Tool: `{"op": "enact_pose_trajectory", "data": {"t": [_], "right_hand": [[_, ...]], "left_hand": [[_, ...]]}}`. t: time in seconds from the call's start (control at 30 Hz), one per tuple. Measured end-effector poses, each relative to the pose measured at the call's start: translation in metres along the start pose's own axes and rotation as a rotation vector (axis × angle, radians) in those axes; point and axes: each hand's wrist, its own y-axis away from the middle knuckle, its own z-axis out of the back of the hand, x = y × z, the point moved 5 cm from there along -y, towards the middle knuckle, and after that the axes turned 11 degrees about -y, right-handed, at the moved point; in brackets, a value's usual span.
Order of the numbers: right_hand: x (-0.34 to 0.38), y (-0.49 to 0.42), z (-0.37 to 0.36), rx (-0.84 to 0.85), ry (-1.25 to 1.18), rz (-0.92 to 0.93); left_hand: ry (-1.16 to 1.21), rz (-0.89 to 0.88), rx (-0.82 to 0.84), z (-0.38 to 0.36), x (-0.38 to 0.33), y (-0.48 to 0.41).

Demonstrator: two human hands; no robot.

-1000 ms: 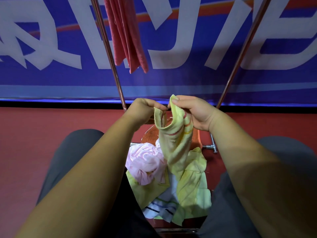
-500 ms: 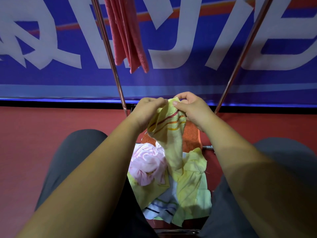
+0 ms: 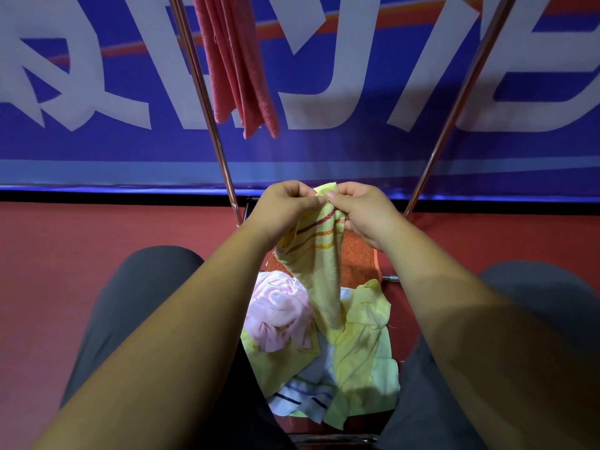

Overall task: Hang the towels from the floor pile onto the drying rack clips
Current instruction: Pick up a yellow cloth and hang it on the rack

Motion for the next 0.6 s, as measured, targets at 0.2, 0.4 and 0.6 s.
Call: {"op": "enact_pose_trajectory", "data": {"t": [0.2,0.4,0.6], "right_hand": [[0.004,-0.003,0.002,-0.101,0.242,0.134],[0.013,-0.007,0.011,-0.209,0.369,0.247],[0.033,-0.002,0.024,-0.368,0.328,0.325]], "left_hand": [[-0.224,-0.067,-0.058,-0.002,0.001,-0.004],[-0.499,-0.054,0.038,-0.003,0.006,-0.007],[-0.505,0.019,-0.048,0.016,0.014,-0.009]]}}
